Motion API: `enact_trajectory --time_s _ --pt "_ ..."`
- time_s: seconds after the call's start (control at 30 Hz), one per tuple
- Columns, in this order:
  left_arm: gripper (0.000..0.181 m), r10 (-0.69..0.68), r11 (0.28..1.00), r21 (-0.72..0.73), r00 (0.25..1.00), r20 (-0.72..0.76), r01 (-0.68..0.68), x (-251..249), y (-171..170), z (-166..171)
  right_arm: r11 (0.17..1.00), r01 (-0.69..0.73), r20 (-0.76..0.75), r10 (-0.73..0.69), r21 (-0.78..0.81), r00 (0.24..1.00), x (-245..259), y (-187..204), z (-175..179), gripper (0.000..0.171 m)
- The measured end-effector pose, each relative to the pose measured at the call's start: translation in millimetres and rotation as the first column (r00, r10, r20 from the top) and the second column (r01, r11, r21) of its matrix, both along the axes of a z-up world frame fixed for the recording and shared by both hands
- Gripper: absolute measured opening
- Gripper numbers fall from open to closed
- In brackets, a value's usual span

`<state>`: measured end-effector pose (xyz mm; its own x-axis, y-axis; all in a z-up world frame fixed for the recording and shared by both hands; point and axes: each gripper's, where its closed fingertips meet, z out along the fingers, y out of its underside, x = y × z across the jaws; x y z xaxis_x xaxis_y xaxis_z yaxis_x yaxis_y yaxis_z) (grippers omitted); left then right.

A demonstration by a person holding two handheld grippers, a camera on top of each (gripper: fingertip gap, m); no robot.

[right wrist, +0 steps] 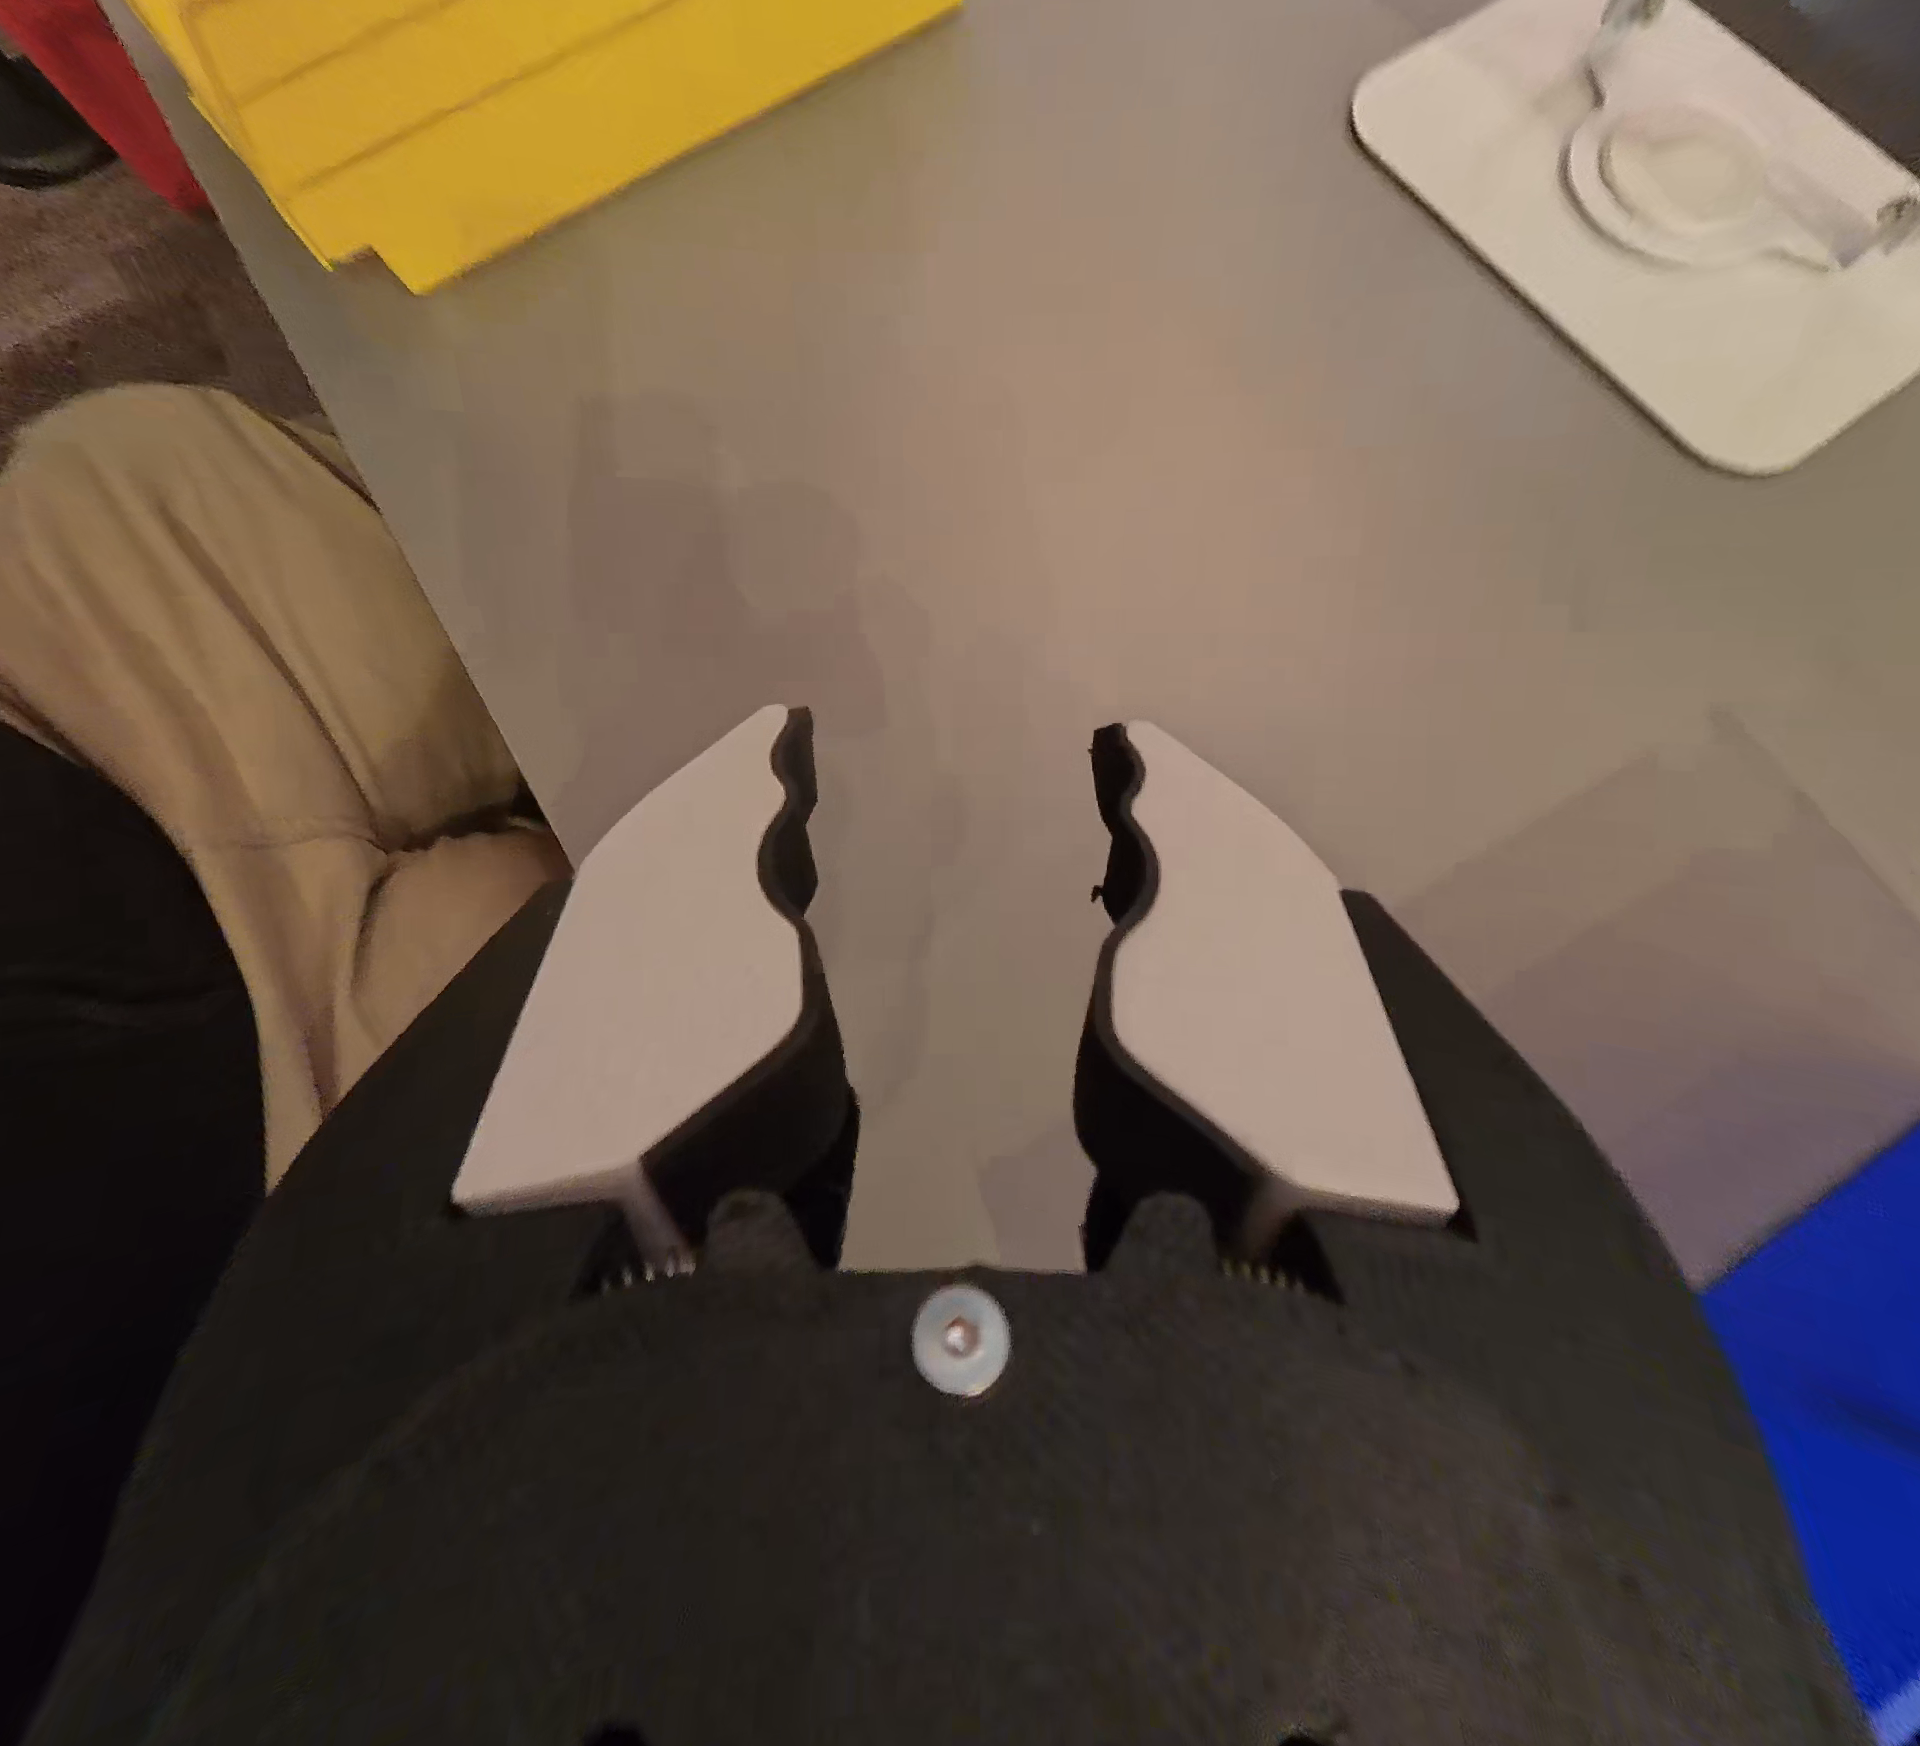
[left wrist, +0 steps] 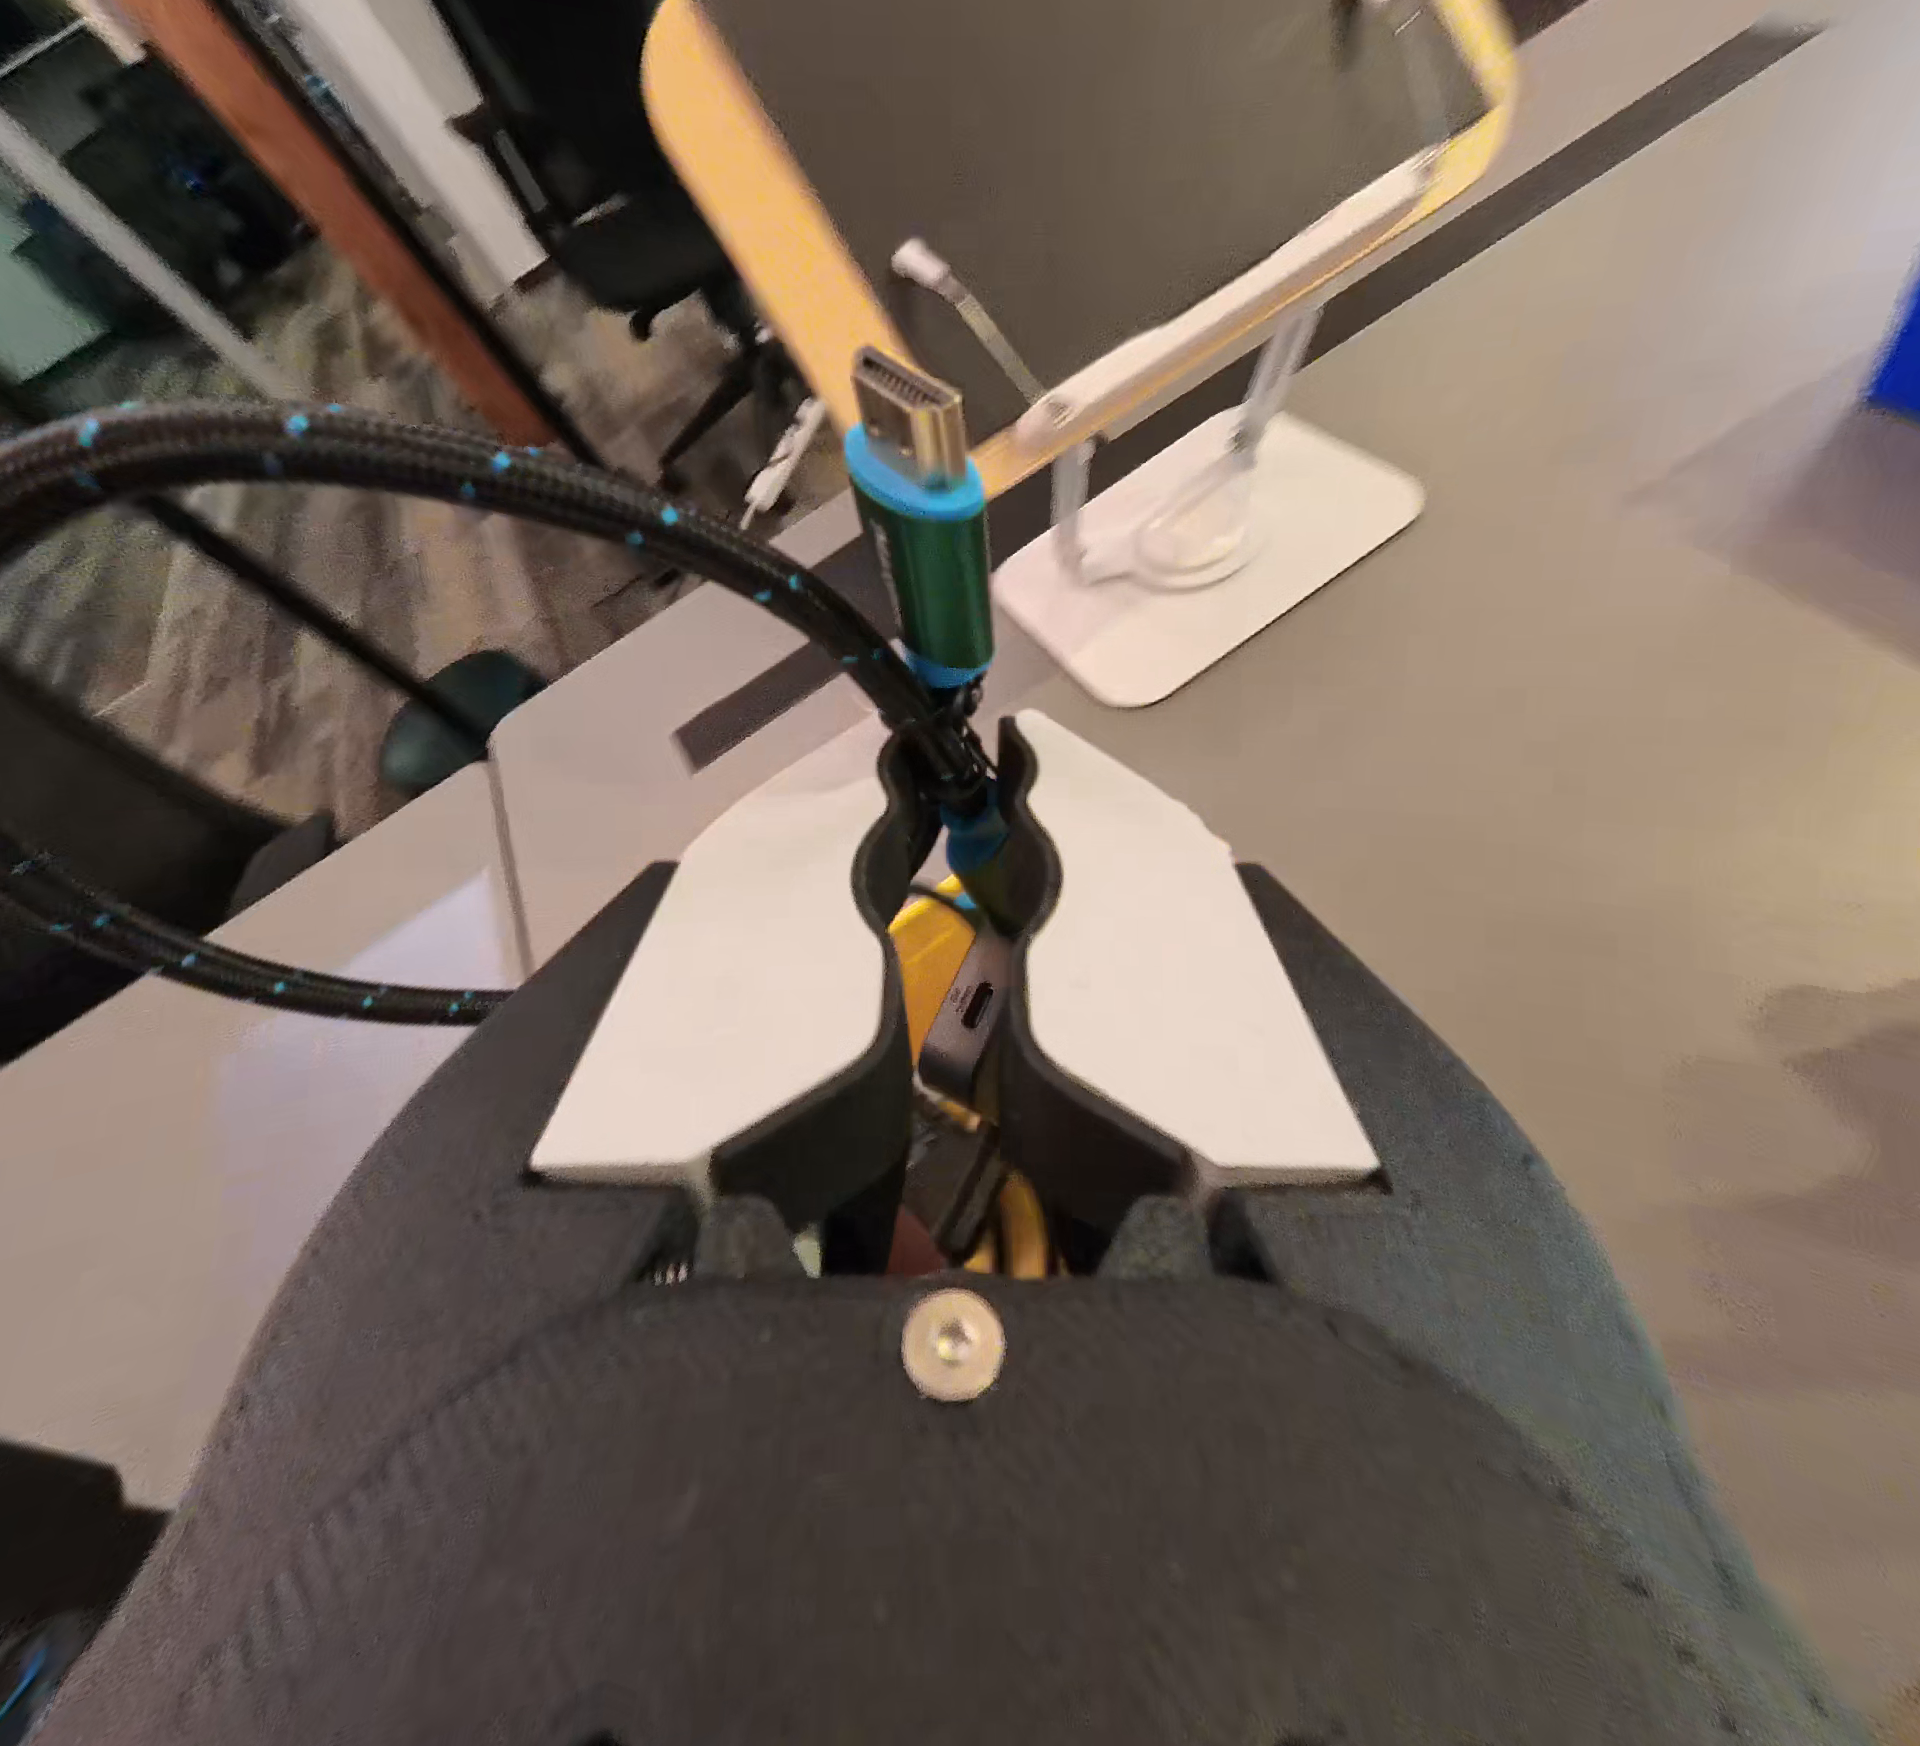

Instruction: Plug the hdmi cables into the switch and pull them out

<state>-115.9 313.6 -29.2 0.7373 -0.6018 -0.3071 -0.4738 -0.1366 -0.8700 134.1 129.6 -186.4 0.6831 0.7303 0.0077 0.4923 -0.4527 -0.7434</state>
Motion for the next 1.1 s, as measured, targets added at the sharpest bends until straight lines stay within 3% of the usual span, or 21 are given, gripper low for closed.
enact_trajectory --time_s 0.17,0.4,0.53,0.67,0.8,0.93,1.03,1.1 --pt "0.014 -0.271 0.961 -0.040 0.960 0.070 0.274 76 -52 11 0.995 -0.078 -0.137 0.085 0.062 0.987 -42 16 35 0.057" --pt "0.014 -0.588 0.785 -0.174 0.803 0.097 0.595 177 -130 -22 0.983 -0.177 -0.331 0.183 0.048 0.926 -90 36 60 0.059" --pt "0.014 -0.667 0.711 -0.217 0.739 0.096 0.669 205 -152 -37 0.959 -0.282 -0.426 0.252 -0.009 0.869 -103 24 56 0.013" --pt "0.033 -0.675 0.707 -0.220 0.734 0.076 0.672 210 -150 -45 0.961 -0.265 -0.491 0.197 -0.072 0.848 -97 24 49 0.013" --pt "0.053 -0.672 0.736 -0.109 0.741 0.010 0.669 199 -151 -38 0.962 -0.233 -0.677 0.079 -0.140 0.731 -80 35 65 0.012" --pt "0.065 -0.579 0.762 0.111 0.749 -0.322 0.638 186 -150 -55 0.956 -0.228 -0.767 0.004 -0.186 0.642 -70 41 73 0.012" --pt "0.074 -0.396 0.707 0.254 0.667 -0.631 0.660 183 -147 -80 0.940 -0.256 -0.819 -0.042 -0.227 0.572 -71 39 77 0.013" --pt "0.074 -0.293 0.671 0.332 0.649 -0.702 0.662 185 -145 -89 0.928 -0.277 -0.843 -0.068 -0.250 0.534 -74 37 80 0.013"
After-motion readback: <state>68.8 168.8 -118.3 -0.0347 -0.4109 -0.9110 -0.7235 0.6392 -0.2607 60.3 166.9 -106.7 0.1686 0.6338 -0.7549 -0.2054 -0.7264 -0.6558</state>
